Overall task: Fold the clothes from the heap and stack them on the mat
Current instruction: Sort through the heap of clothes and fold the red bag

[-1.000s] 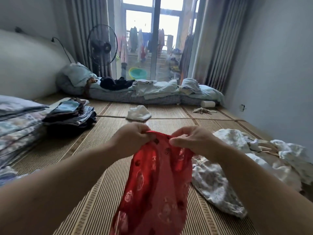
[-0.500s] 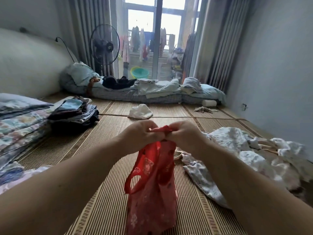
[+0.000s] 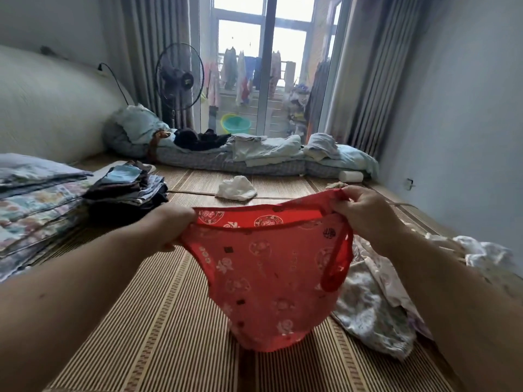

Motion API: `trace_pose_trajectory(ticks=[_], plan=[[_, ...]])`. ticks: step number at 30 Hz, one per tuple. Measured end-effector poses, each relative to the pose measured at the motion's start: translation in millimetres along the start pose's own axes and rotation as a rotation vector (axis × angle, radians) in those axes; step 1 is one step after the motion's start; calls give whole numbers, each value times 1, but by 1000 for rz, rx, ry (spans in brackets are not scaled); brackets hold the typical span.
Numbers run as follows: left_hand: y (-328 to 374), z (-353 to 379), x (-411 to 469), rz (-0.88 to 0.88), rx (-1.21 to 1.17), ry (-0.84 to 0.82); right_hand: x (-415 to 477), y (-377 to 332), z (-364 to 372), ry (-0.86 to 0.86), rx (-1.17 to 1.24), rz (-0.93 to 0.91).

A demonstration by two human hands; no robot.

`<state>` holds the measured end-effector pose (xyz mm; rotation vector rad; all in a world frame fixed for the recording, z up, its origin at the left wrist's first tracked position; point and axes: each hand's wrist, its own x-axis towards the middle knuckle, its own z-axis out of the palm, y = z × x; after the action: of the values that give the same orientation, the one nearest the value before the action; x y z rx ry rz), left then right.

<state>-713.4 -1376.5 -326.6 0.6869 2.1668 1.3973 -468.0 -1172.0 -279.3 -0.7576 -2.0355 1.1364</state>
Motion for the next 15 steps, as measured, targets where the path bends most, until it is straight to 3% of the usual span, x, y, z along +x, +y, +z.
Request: trace_pose_trajectory(ticks=[3, 8, 11, 15], plan=[[21, -6, -5, -23, -226, -160, 0, -2, 2, -8, 63, 1], [57, -22, -22, 104, -352, -268, 7, -11, -3, 23, 132, 63], [68, -36, -24, 163, -362, -247, 11, -15, -6, 72, 91, 55], [75, -46, -25, 169, -401, -200, 11, -18, -3, -31, 85, 150]])
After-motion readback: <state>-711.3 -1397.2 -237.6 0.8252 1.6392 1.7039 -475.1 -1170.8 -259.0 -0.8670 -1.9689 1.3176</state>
